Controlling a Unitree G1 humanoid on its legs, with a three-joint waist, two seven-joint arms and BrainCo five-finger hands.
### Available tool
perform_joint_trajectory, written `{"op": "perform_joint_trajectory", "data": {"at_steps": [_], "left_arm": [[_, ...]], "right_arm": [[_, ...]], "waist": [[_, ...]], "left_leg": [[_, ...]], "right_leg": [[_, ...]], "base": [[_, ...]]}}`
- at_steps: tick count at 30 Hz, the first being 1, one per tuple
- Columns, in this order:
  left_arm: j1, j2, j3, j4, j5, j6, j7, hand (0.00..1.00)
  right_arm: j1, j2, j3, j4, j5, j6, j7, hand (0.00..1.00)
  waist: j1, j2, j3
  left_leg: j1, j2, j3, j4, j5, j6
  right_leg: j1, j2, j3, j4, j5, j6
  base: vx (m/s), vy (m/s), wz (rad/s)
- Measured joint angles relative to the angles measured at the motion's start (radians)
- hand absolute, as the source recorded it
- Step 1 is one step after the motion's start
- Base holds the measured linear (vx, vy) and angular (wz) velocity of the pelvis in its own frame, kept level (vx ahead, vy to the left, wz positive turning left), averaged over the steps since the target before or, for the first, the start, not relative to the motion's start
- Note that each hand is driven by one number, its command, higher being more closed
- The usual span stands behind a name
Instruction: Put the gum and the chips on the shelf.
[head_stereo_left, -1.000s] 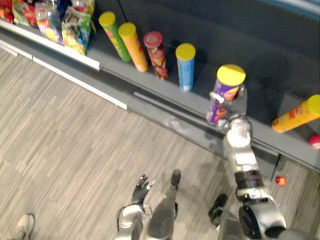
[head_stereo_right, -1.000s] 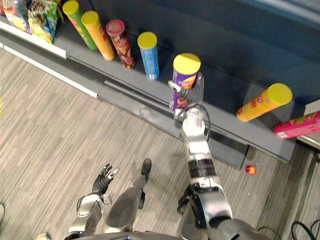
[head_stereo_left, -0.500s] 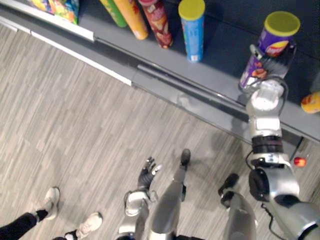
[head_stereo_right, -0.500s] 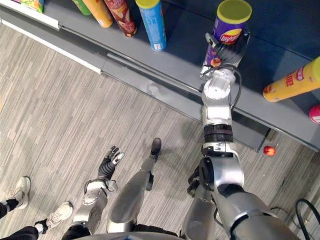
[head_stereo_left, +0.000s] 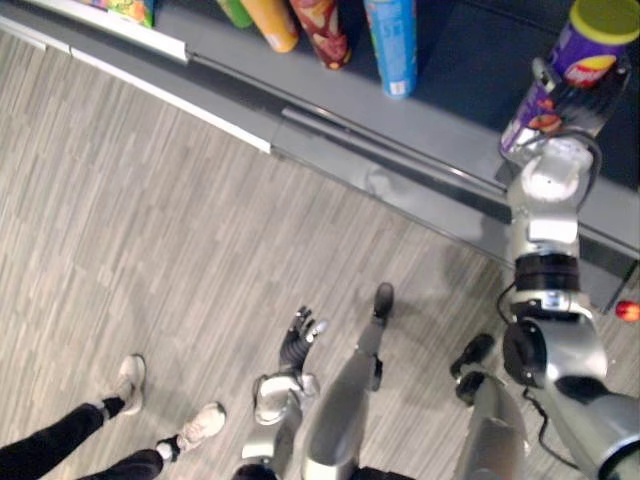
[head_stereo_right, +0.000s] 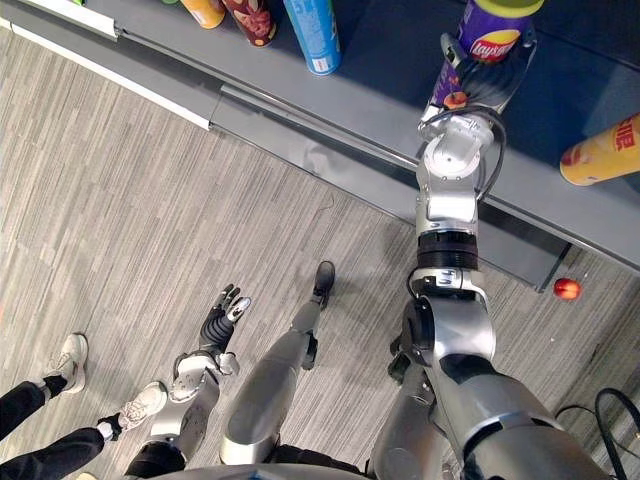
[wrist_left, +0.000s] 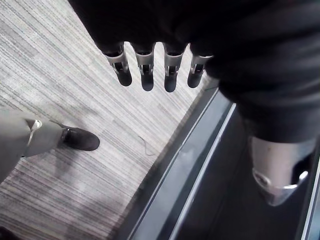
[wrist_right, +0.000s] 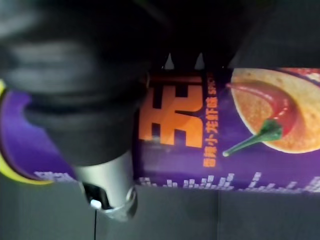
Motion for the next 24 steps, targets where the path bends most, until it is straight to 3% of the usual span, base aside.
{"op": "perform_joint_trajectory", "data": {"at_steps": [17, 24], "left_arm": [[-0.01, -0.001, -0.01, -0.025, -0.001, -0.006, 0.003, 0.0], [-0.01, -0.011, -0.007, -0.026, 0.0, -0.006, 0.003, 0.0]], "right_arm": [[-0.045, -0.005, -0.011, -0.017, 0.008, -0.048, -0.053, 1.0], [0.053, 0.02, 0.017, -0.102, -0.001, -0.087, -0.037, 1.0]], "waist": [[0.007, 0.003, 0.0], [0.006, 0.003, 0.0]], "left_leg": [[-0.052, -0.019, -0.03, 0.0, 0.008, -0.006], [-0.052, -0.02, -0.03, 0.0, 0.004, -0.01]], "right_leg": [[-0.057, -0.034, -0.019, 0.059, -0.035, 0.002], [-0.057, -0.039, -0.025, 0.068, -0.048, 0.003]], "base": [[0.01, -0.045, 0.06], [0.03, -0.045, 0.03]]}}
